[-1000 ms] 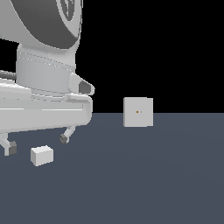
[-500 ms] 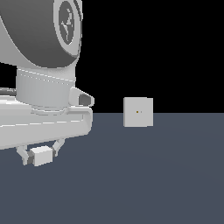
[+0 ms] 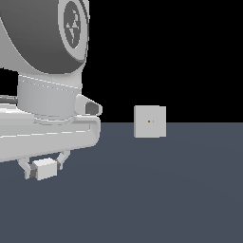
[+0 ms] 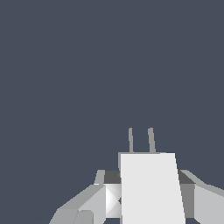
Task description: Plug the charger into the wall socket.
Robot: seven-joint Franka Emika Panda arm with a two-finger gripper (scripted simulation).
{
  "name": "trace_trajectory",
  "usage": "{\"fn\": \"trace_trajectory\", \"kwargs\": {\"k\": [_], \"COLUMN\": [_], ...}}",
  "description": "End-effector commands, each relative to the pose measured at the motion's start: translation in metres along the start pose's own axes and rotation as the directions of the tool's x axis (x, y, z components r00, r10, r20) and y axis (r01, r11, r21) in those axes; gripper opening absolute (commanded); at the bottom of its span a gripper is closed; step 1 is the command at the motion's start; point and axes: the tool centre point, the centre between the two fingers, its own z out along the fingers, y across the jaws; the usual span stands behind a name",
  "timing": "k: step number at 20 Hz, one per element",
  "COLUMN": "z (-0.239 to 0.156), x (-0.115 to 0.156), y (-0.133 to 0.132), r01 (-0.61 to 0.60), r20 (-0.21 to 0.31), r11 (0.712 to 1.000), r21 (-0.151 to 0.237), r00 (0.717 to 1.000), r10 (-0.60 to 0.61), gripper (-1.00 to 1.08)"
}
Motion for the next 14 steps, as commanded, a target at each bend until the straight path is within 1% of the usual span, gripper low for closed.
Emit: {"fn": "trace_trajectory", "kwargs": {"k": [1, 5, 9, 12, 14], "z": [-0.001, -0.009, -0.026, -0.045, -0.06], "x": [0.0, -0.001, -0.007, -0.017, -0.028], "y": [0.003, 0.023, 0.064, 0.105, 0.135], "r01": [-0.006, -0.056, -0.157, -0.26, -0.336], "r20": [0.0, -0.001, -0.006, -0.014, -0.022], "r11": [1.0, 0.998, 0.986, 0.962, 0.936], "r21": [-0.002, -0.017, -0.048, -0.08, -0.104], "r00": [1.0, 0.998, 0.988, 0.966, 0.942], "r10": [0.006, 0.056, 0.157, 0.26, 0.336], "gripper": [-1.0, -1.0, -1.0, -1.0, -1.0]}}
